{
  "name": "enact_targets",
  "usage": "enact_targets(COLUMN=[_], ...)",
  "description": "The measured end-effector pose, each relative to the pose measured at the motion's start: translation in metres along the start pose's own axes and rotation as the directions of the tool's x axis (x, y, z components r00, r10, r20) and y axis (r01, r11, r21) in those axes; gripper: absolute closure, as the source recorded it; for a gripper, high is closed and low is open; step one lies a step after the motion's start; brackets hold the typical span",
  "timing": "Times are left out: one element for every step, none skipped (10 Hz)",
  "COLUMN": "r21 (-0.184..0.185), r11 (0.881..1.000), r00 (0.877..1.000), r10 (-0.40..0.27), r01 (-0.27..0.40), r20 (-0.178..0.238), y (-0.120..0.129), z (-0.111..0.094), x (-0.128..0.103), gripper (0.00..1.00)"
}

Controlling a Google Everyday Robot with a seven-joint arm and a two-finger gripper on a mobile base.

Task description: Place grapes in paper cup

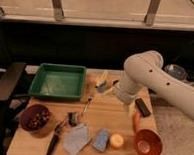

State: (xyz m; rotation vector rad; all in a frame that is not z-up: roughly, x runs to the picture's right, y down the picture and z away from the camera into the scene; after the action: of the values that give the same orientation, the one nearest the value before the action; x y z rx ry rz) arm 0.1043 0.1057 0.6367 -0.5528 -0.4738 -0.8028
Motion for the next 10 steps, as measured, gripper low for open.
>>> enact_targets(r21=[-0.003, -0.011, -0.020, -0.027, -0.032, -0.035, -0.041, -0.045, -0.046, -0.047], r11=[1.000, 0.999, 0.996, 0.993, 0.986, 0.978, 0.969, 0.960, 0.946, 0.938], r00=[1.000, 0.998, 0.995, 0.991, 0.985, 0.977, 0.968, 0.960, 0.946, 0.939], r10=[-0.016, -0.045, -0.084, -0.118, -0.163, -0.206, -0.246, -0.279, -0.322, -0.344], r01=[0.016, 0.045, 0.083, 0.117, 0.162, 0.205, 0.244, 0.277, 0.321, 0.343], r20=[-0.024, -0.041, -0.054, -0.058, -0.057, -0.050, -0.043, -0.037, -0.025, -0.015], y=[-0.009, -0.019, -0.033, -0.049, -0.074, -0.098, -0.118, -0.135, -0.158, -0.172], z=[-0.005, -0.007, -0.006, -0.004, 0.003, 0.012, 0.020, 0.027, 0.038, 0.044], x=[0.004, 0.005, 0.003, -0.003, -0.013, -0.026, -0.037, -0.047, -0.060, -0.068], gripper=[0.20, 0.20, 0.20, 0.20, 0.20, 0.20, 0.20, 0.20, 0.20, 0.20])
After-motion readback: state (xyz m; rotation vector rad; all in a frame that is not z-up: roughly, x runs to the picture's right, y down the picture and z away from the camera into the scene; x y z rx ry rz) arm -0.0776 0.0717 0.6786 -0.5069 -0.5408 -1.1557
